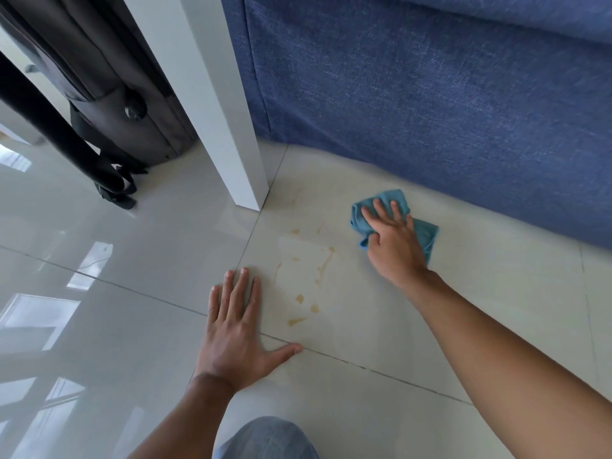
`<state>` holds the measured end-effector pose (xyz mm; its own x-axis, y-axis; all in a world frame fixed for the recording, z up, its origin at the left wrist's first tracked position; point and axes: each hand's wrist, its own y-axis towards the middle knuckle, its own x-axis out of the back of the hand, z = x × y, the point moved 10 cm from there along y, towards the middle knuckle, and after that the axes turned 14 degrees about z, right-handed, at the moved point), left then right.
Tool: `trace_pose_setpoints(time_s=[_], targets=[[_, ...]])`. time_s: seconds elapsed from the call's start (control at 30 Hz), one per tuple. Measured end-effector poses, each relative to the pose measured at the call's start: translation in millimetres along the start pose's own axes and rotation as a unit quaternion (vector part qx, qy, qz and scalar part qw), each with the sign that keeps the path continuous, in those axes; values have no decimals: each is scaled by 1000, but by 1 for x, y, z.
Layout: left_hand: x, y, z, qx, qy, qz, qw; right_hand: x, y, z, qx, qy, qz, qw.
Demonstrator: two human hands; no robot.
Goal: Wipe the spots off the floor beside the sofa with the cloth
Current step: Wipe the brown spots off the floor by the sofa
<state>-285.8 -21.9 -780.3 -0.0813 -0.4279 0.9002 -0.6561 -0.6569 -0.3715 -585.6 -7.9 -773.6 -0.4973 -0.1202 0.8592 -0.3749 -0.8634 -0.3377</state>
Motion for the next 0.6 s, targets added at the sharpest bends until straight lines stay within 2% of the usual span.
trace_pose_setpoints(time_s=[0.17, 0.23, 0.3, 0.4, 0.5, 0.6], targets=[[0, -1, 0, 2, -14, 3, 1000, -25, -13, 39, 144, 25, 57, 988], [1, -1, 0, 1, -13, 6, 1000, -18, -23, 20, 136, 49, 36, 989], [1, 0, -1, 1, -11, 5, 1000, -3, -9, 3, 87, 65, 5, 994], [1, 0, -1, 1, -10, 5, 1000, -1, 22, 22, 43, 14, 14, 999], [0, -1, 0, -3, -10, 4, 1000, -17, 16, 53, 103, 24, 32, 994], [0, -2, -2, -6, -8, -1, 1000, -20, -1, 49, 164, 65, 62, 982]])
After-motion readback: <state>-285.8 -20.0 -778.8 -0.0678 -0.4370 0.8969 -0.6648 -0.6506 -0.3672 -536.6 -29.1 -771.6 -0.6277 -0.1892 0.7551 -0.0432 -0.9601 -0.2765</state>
